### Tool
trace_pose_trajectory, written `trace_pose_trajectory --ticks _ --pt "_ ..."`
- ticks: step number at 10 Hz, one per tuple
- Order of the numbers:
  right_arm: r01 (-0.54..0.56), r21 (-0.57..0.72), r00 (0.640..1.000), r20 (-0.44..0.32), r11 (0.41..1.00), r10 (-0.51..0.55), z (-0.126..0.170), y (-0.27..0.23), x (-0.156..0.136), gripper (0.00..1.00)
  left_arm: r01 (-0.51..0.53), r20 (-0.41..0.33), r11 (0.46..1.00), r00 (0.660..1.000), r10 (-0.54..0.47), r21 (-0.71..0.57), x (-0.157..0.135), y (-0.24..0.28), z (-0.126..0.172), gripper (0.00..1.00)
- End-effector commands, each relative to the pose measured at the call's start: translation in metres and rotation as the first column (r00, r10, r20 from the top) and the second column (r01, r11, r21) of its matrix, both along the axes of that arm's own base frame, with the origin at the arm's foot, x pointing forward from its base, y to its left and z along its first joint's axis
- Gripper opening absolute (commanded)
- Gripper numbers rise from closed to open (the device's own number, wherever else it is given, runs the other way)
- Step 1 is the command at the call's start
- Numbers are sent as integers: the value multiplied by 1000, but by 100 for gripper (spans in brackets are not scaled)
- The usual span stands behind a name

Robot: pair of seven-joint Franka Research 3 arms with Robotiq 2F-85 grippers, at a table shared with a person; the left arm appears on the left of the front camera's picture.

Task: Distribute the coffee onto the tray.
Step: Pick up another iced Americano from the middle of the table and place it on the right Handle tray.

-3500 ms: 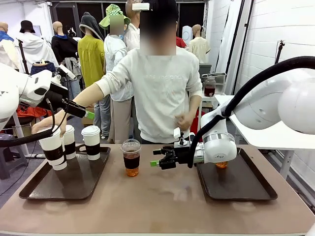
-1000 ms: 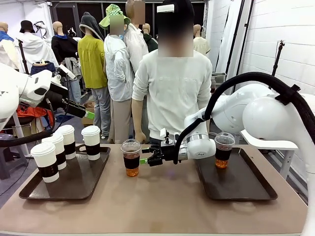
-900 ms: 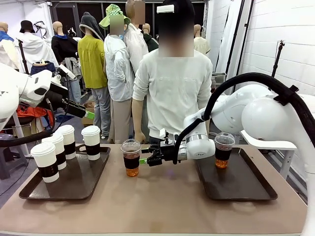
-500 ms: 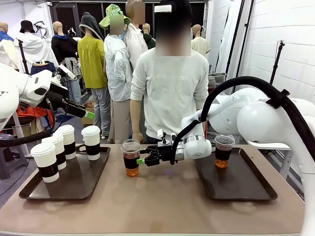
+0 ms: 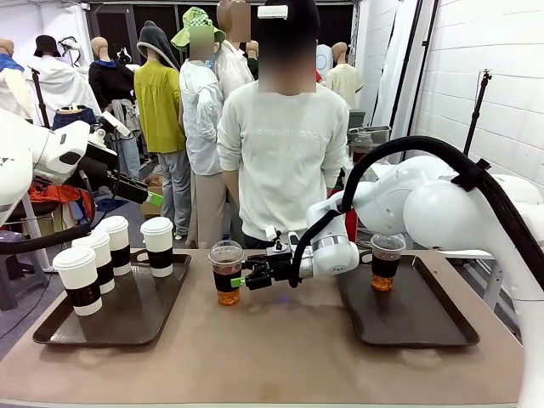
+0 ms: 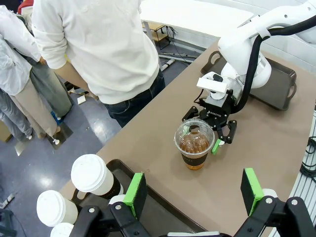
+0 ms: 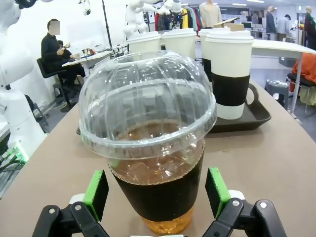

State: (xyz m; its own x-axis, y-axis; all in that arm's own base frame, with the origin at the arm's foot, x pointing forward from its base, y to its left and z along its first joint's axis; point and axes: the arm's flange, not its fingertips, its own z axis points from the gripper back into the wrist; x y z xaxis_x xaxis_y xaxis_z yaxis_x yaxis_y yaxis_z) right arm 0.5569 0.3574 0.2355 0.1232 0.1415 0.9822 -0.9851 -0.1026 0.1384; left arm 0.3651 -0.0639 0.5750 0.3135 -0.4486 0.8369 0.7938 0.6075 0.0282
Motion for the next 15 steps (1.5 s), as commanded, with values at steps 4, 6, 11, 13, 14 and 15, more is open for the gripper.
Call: trace_pose_trajectory --ticks 4,6,11,13,14,15 --pt "-46 -10 999 2 999 46 -9 27 5 100 11 0 1000 1000 -11 -11 1 2 -2 100" --pt "-40 -17 999 7 999 40 -11 37 6 100 11 0 1000 1000 -11 -11 1 2 -2 100" --pt "-50 -4 999 14 999 50 -11 43 4 60 11 0 1000 1000 -11 -11 1 2 -2 100" --pt "-55 4 998 5 998 55 -8 40 1 60 11 0 1000 1000 -11 -11 1 2 -2 100" --pt "-60 12 998 7 998 60 -6 37 -1 60 11 0 1000 1000 -11 -11 1 2 -2 100" --pt "-75 30 997 0 997 75 0 34 -5 60 11 0 1000 1000 -11 -11 1 2 -2 100"
